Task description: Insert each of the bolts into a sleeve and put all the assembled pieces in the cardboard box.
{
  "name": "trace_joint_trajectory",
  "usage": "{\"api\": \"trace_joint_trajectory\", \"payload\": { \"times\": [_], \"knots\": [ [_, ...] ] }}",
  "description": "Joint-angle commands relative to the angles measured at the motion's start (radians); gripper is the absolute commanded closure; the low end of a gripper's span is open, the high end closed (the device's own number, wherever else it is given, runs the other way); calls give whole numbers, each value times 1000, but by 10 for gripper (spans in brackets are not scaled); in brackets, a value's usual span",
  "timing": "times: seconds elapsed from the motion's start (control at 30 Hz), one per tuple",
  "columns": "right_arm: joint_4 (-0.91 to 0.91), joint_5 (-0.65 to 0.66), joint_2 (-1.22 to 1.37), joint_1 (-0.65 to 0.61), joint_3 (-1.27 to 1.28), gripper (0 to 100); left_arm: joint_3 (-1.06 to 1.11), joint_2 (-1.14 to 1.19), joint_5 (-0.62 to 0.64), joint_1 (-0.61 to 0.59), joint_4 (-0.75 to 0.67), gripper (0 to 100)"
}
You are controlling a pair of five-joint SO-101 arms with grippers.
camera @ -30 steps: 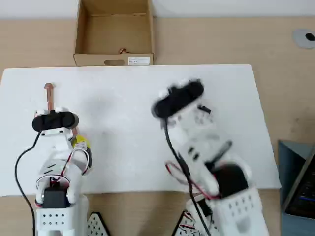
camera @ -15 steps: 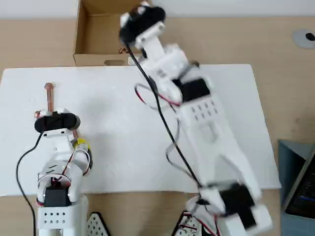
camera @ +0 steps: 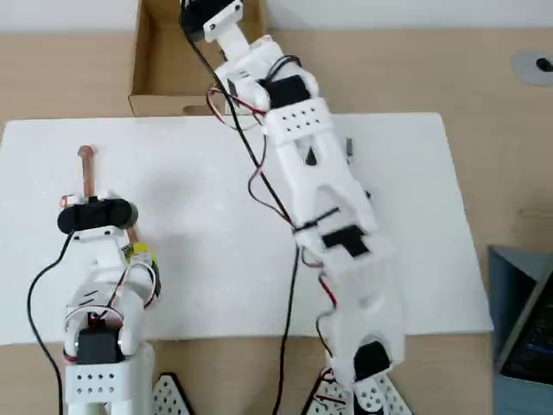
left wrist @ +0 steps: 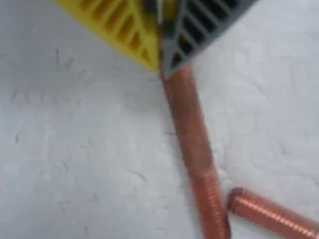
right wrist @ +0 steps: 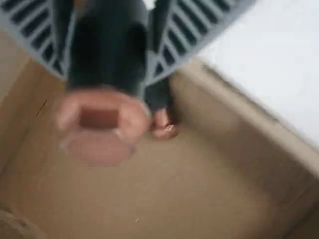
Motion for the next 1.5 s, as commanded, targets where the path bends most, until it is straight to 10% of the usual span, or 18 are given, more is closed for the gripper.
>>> {"api": "trace_joint_trajectory", "payload": {
  "times": [0.0,0.3,1.03,1.47],
  "knots": [
    [-32,-2,156,28,-317,989,-5,-7,3,-8,-6,997],
    [-23,-2,495,74,-705,986,-5,-7,3,-9,-6,997],
    [-20,-2,522,82,-717,875,-5,-7,3,-8,-8,997],
    [336,3,430,120,-914,988,-5,-7,3,-9,-8,997]
  ]
}}
